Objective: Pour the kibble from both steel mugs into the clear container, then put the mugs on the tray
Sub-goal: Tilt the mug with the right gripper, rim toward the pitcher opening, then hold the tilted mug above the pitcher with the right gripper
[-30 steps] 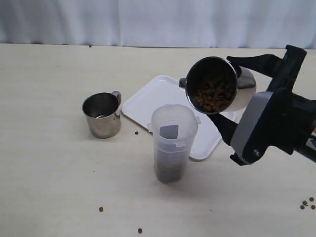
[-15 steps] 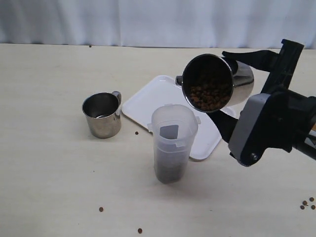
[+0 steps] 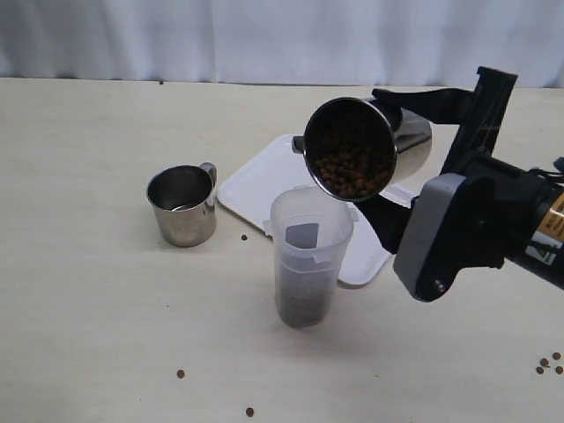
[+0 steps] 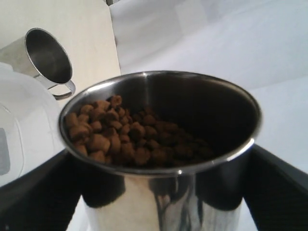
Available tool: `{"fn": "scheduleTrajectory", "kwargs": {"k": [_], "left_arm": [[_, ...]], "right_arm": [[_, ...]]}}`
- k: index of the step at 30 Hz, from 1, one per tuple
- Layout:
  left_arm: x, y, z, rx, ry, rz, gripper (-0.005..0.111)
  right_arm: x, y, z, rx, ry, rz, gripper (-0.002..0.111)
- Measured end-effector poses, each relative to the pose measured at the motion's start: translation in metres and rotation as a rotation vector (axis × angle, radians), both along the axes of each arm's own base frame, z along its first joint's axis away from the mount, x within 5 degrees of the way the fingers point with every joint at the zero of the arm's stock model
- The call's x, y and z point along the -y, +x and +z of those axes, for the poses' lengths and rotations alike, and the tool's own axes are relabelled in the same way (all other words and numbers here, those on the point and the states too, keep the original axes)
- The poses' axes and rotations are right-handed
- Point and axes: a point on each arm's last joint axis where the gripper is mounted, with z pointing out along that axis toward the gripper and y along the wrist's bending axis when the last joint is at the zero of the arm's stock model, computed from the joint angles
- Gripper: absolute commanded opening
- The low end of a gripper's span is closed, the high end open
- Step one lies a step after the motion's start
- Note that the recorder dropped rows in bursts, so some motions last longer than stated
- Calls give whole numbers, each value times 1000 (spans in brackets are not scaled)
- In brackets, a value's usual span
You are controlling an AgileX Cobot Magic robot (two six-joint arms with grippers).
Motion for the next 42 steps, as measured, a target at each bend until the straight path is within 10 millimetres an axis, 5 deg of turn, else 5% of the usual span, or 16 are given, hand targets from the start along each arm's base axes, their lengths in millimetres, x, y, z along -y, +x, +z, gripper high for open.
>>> {"fn": "scheduleTrajectory", "kwargs": {"k": [11,42], "left_arm": [[0,0,0,0,0,0,0],[0,0,0,0,0,0,0]], "right_arm": [[-6,9,-14,6,-61,23,5],[-9,6,-12,32,-64,69,5]]}}
